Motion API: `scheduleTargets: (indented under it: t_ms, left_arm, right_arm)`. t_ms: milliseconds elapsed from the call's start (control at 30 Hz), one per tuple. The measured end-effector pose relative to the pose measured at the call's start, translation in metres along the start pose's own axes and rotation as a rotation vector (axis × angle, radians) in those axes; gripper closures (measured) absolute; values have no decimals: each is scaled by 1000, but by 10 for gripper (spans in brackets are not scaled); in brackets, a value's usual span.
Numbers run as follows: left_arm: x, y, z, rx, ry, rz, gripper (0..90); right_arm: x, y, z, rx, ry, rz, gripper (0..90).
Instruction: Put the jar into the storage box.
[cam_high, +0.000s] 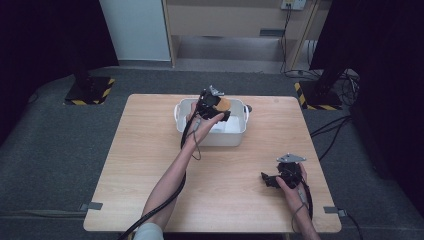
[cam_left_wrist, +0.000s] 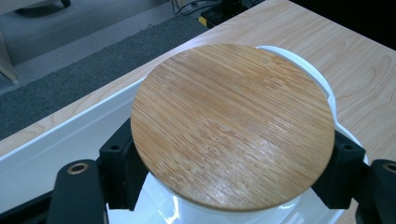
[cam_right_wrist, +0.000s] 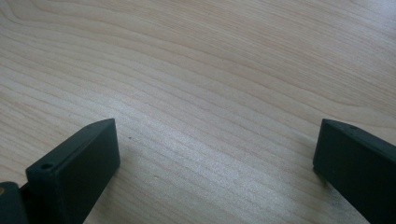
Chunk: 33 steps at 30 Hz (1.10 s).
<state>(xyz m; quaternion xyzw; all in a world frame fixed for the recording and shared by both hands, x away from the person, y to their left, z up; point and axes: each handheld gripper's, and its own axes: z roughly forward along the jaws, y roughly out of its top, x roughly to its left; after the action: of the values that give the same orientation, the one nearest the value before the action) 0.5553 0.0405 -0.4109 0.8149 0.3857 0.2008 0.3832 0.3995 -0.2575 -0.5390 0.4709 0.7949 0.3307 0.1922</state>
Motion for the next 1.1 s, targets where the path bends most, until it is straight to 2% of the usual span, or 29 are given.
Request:
scheduleTargets:
  t_ms: [533,833,1100]
  left_arm:
    - [1,-10,11,11,9,-12,245]
    - [-1,-11,11,8,13,-6,244]
    - [4,-16,9,-5,2,-32,244]
  right_arm:
    - [0,0,0,0,0,0,7]
    - [0,0,0,0,0,0,7]
    - [0,0,0,0,0,-1,7]
